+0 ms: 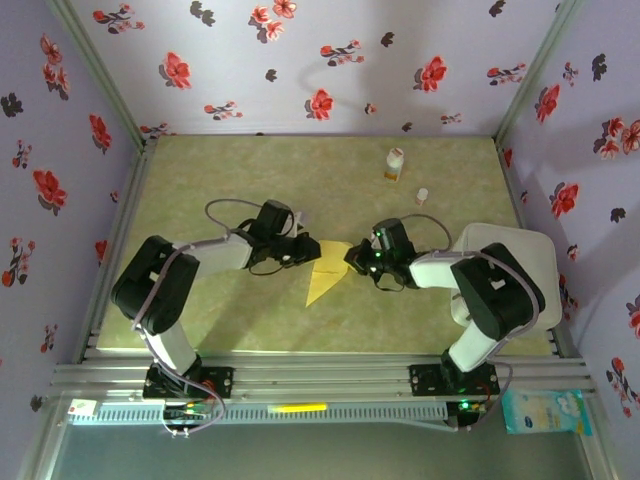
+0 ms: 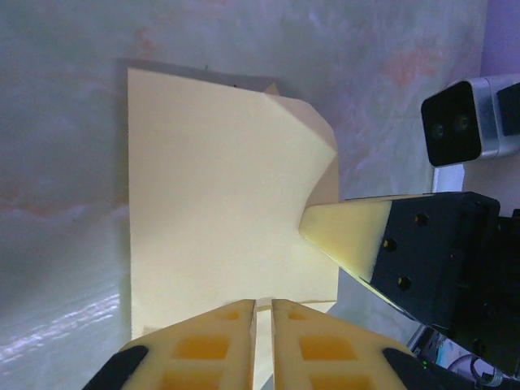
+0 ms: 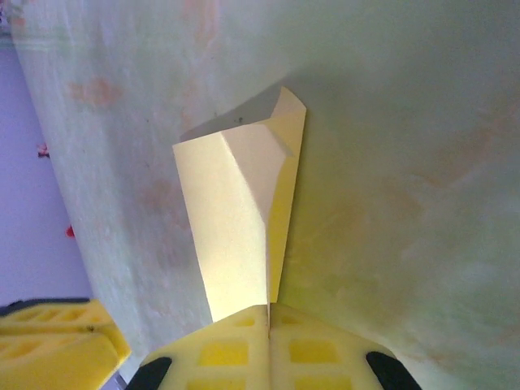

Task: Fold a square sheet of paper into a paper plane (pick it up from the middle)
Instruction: Fold the wing for the fifth time at the center of the table.

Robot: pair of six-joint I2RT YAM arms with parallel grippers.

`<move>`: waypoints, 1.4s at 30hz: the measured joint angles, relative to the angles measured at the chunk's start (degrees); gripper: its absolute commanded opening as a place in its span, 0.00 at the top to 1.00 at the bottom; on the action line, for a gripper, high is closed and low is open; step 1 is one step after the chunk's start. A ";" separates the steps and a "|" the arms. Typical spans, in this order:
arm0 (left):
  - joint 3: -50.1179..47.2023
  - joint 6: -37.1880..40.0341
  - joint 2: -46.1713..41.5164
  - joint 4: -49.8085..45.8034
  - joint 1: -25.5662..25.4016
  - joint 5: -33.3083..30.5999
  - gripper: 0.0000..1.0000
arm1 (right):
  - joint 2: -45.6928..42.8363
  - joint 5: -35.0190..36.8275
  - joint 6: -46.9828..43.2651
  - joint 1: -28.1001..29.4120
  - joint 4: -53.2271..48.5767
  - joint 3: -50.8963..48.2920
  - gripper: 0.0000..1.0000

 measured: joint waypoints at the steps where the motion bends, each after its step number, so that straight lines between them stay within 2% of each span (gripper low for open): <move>1: 0.00 -0.22 0.28 0.22 -0.31 0.02 0.89 | -0.02 0.39 0.72 0.24 0.59 -0.44 0.98; 9: 0.00 -1.75 5.31 2.60 -0.76 0.17 0.92 | -0.02 1.03 3.23 1.01 2.84 -1.44 0.96; 18: -1.27 -2.51 8.35 5.44 -0.74 0.28 1.00 | 0.00 -0.42 2.93 1.01 5.33 -1.77 0.81; 25: -1.99 -2.51 8.37 7.30 -0.76 0.48 1.00 | 0.33 -2.10 -0.81 1.01 2.19 0.26 0.77; 35: -2.01 -2.47 8.37 7.32 -0.76 0.63 1.00 | 0.98 -2.32 -5.81 0.57 -4.22 3.17 0.78; 42: -1.99 -2.36 8.37 7.32 -0.76 0.66 1.00 | 2.23 -2.40 -6.71 0.55 -5.95 3.43 0.90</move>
